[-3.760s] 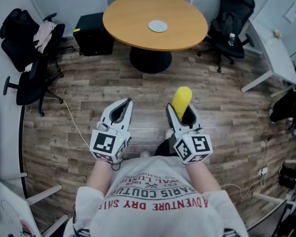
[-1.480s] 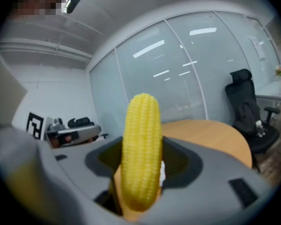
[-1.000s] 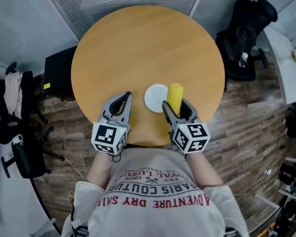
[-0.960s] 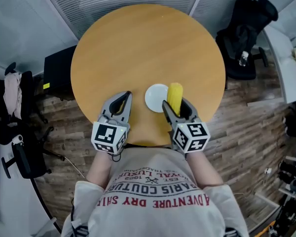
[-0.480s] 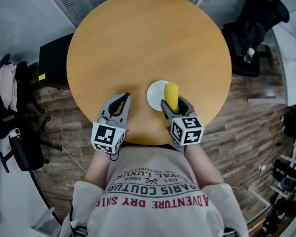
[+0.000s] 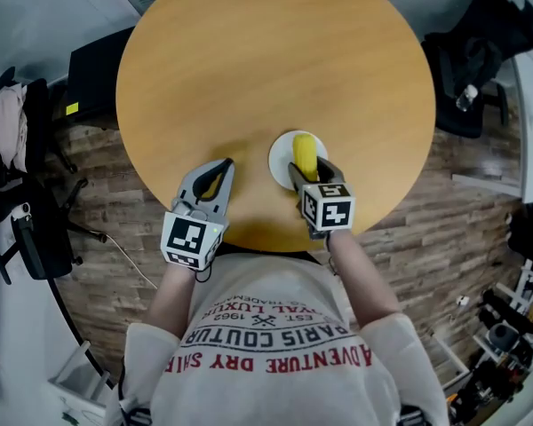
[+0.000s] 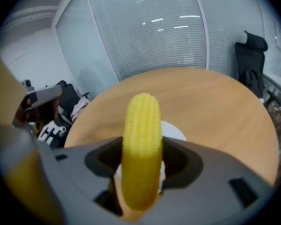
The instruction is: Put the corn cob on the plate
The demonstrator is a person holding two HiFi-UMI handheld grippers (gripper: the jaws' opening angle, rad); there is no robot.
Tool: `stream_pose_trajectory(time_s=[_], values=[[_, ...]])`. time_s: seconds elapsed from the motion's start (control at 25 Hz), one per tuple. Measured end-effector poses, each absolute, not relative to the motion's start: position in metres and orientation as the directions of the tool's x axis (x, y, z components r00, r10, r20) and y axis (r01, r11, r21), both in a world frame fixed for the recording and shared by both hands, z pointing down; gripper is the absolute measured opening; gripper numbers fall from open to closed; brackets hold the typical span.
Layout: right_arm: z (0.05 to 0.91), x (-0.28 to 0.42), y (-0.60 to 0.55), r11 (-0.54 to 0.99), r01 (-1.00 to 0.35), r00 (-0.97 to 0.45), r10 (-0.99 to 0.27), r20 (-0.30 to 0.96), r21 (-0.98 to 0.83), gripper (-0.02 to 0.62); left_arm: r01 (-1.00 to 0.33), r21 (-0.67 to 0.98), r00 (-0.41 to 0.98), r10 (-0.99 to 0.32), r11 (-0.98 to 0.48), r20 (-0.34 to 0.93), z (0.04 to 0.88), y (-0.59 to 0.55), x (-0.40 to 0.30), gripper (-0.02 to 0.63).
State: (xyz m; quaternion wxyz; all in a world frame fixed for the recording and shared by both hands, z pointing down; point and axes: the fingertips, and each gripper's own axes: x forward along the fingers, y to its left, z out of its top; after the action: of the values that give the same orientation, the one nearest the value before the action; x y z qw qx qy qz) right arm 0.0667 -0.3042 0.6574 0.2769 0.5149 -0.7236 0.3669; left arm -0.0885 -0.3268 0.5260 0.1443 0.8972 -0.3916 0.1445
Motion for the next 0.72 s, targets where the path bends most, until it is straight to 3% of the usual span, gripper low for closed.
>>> stream_pose_trajectory(time_s=[0.72], values=[[0.702, 0.059, -0.311, 0.223, -0.951, -0.292, -0.421, 0.859, -0.214, 0.264, -0.756, 0.176, 0.643, -0.662, -0.631, 0.386, 0.538, -0.327, -0.08, 0.032]])
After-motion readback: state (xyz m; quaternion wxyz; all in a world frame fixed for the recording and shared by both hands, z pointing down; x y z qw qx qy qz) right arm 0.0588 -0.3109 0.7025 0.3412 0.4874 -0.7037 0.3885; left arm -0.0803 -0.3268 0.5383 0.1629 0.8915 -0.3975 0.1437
